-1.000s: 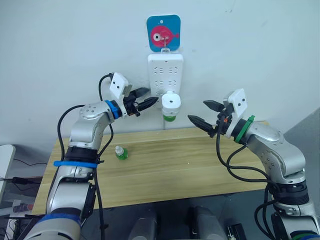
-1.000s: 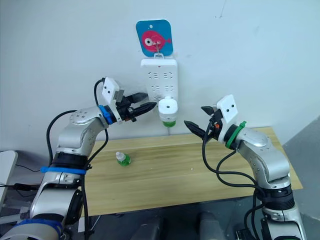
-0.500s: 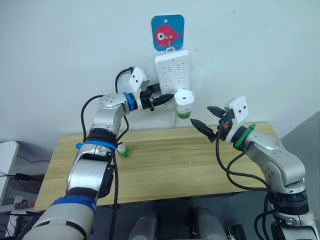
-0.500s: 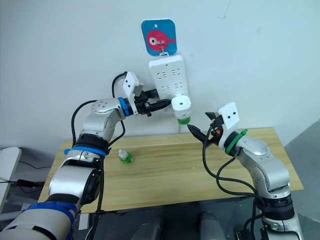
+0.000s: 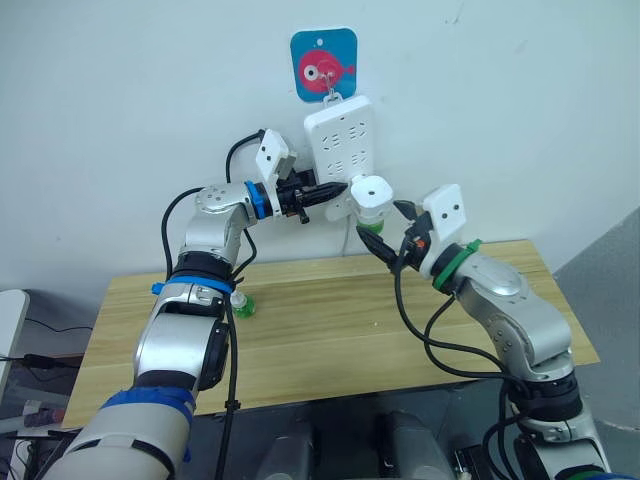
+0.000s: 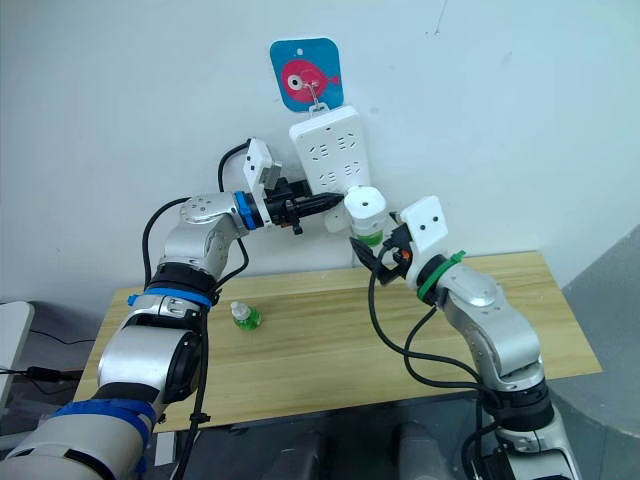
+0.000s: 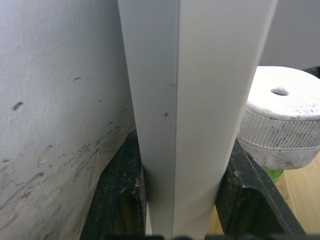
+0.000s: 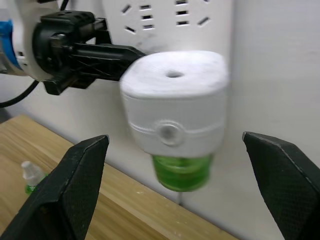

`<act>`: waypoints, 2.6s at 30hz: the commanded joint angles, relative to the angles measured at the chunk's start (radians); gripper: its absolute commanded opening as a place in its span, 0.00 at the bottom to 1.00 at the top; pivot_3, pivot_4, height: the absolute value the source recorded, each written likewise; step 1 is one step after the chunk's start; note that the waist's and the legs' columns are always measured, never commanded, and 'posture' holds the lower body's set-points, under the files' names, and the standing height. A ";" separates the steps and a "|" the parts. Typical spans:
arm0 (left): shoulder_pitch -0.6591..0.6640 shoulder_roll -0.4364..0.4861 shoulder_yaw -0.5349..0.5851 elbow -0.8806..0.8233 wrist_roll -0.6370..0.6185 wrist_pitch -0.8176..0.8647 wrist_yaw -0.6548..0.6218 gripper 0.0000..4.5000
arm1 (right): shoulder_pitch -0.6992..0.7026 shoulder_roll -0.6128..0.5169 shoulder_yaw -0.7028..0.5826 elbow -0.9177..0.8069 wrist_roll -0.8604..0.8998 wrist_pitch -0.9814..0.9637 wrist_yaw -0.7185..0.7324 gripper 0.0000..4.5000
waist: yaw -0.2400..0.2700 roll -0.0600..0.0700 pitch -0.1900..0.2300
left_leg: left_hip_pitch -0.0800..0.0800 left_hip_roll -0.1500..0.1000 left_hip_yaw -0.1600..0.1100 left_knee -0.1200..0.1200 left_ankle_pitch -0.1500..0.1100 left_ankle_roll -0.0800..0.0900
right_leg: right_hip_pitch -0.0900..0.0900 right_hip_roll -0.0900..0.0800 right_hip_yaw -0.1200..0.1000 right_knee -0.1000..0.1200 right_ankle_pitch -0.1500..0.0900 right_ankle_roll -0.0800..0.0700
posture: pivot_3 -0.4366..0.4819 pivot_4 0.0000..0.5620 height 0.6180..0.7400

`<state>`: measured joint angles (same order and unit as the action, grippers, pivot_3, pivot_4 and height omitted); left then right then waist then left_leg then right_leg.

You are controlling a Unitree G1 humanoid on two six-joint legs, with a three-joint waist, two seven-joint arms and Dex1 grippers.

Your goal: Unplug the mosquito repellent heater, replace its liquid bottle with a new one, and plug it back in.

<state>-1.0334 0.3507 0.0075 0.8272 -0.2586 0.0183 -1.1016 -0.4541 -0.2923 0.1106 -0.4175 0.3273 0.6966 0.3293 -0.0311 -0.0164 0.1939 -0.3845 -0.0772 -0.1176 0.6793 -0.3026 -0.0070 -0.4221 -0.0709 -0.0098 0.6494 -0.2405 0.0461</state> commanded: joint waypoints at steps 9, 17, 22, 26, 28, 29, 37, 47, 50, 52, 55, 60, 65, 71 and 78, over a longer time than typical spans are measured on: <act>-0.012 -0.002 0.013 -0.044 0.020 -0.009 0.044 0.29 | -0.142 0.067 0.023 0.169 -0.146 -0.112 -0.068 0.92 | 0.001 0.000 0.000 | 0.000 0.000 0.000 0.000 0.000 0.000 | 0.000 0.000 0.000 0.001 0.000 0.000 | 0.40 0.34 1.00; -0.009 0.006 0.019 -0.047 0.023 -0.018 0.068 0.29 | -0.118 0.049 -0.006 0.104 -0.139 -0.097 -0.036 0.66 | 0.002 0.000 0.000 | 0.000 0.000 0.000 0.001 0.001 -0.001 | -0.001 0.000 0.000 0.004 0.000 0.000 | 0.40 0.33 1.00; -0.005 0.021 0.026 -0.034 0.040 -0.033 0.107 0.29 | -0.033 0.005 -0.049 -0.075 -0.097 -0.020 -0.021 0.66 | 0.005 0.000 0.000 | -0.001 -0.001 -0.003 0.001 0.001 -0.001 | -0.003 0.000 -0.001 0.008 0.000 0.000 | 0.41 0.33 1.00; 0.009 0.030 0.030 -0.042 0.044 -0.034 0.131 0.29 | 0.011 0.002 -0.061 -0.148 -0.074 0.022 -0.029 0.66 | 0.000 0.000 0.000 | 0.000 -0.001 0.000 0.001 0.002 -0.003 | -0.003 -0.001 0.001 0.008 0.000 0.000 | 0.41 0.33 1.00; 0.025 0.034 0.035 -0.058 0.040 -0.030 0.145 0.29 | 0.021 0.011 -0.061 -0.146 -0.075 0.018 -0.034 0.66 | -0.001 0.000 0.000 | 0.003 0.000 -0.001 0.001 0.003 -0.004 | -0.002 0.000 0.001 0.011 0.000 0.000 | 0.41 0.33 1.00; 0.036 0.037 0.039 -0.071 0.038 -0.026 0.155 0.37 | 0.022 0.022 -0.065 -0.134 -0.074 0.012 -0.040 0.66 | -0.002 0.000 0.000 | 0.004 0.001 -0.001 0.001 0.003 -0.005 | -0.002 0.000 0.001 0.012 0.000 0.000 | 0.41 0.33 1.00; 0.285 0.100 0.093 -0.455 0.009 0.106 0.274 0.93 | -0.015 0.181 -0.243 0.000 0.067 0.048 -0.120 0.66 | -0.024 0.000 0.000 | 0.004 0.002 0.003 0.000 0.004 -0.006 | -0.006 -0.001 0.004 0.015 0.000 -0.001 | 0.43 0.33 1.00; 0.747 0.134 0.132 -1.150 0.001 0.173 0.447 1.00 | -0.135 0.409 -0.622 0.097 0.586 0.328 -0.422 0.66 | -0.008 0.001 0.000 | 0.000 0.005 0.006 -0.004 0.003 -0.007 | -0.020 -0.002 0.008 0.024 0.002 -0.005 | 0.49 0.34 1.00; 0.783 0.091 0.045 -1.252 -0.001 0.202 0.466 1.00 | -0.151 0.420 -0.654 0.111 0.704 0.352 -0.503 0.66 | 0.013 0.001 0.000 | 0.000 0.004 0.007 -0.002 0.003 -0.007 | -0.018 -0.003 0.009 0.023 0.002 -0.005 | 0.51 0.34 1.00; 0.774 0.039 -0.029 -1.238 0.009 0.218 0.481 1.00 | -0.157 0.427 -0.656 0.118 0.775 0.353 -0.550 0.66 | 0.023 0.002 0.000 | 0.000 0.002 0.008 -0.002 0.003 -0.006 | -0.017 -0.003 0.010 0.022 0.002 -0.005 | 0.51 0.34 1.00; 0.743 -0.026 -0.122 -1.160 0.036 0.202 0.478 1.00 | -0.157 0.427 -0.642 0.125 0.864 0.338 -0.612 0.66 | 0.024 0.002 0.000 | 0.001 0.002 0.010 -0.002 0.003 -0.006 | -0.016 -0.001 0.010 0.022 0.002 -0.005 | 0.52 0.34 1.00; 0.644 -0.120 -0.181 -0.979 0.080 0.118 0.500 1.00 | -0.137 0.404 -0.595 0.115 0.954 0.321 -0.672 0.66 | 0.020 0.002 0.000 | 0.001 0.003 0.012 -0.002 0.003 -0.006 | -0.018 0.000 0.010 0.024 0.002 -0.005 | 0.49 0.34 1.00; 0.589 -0.147 -0.184 -0.901 0.086 0.072 0.487 1.00 | -0.112 0.369 -0.550 0.099 1.011 0.293 -0.708 0.66 | 0.003 0.002 0.000 | 0.001 0.003 0.012 -0.002 0.003 -0.005 | -0.018 -0.001 0.010 0.024 0.002 -0.005 | 0.47 0.34 1.00; 0.541 -0.177 -0.183 -0.855 0.075 0.047 0.477 1.00 | -0.086 0.335 -0.507 0.080 1.060 0.245 -0.742 0.66 | 0.000 0.002 0.000 | 0.001 0.003 0.012 -0.002 0.003 -0.005 | -0.018 0.000 0.010 0.023 0.002 -0.005 | 0.45 0.33 1.00; 0.519 -0.195 -0.188 -0.825 0.088 0.033 0.477 1.00 | -0.063 0.293 -0.462 0.069 1.109 0.193 -0.771 0.66 | -0.001 0.002 0.000 | 0.001 0.003 0.013 -0.002 0.003 -0.005 | -0.018 0.000 0.010 0.023 0.002 -0.004 | 0.43 0.34 1.00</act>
<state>-0.4922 0.1602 -0.1743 0.0160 -0.1754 0.0755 -0.6223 -0.5173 0.0068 -0.3648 -0.2935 1.3992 0.9152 -0.4409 -0.0324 -0.0146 0.1936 -0.3840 -0.0735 -0.1045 0.6774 -0.2995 -0.0120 -0.4400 -0.0713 0.0004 0.6722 -0.2384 0.0416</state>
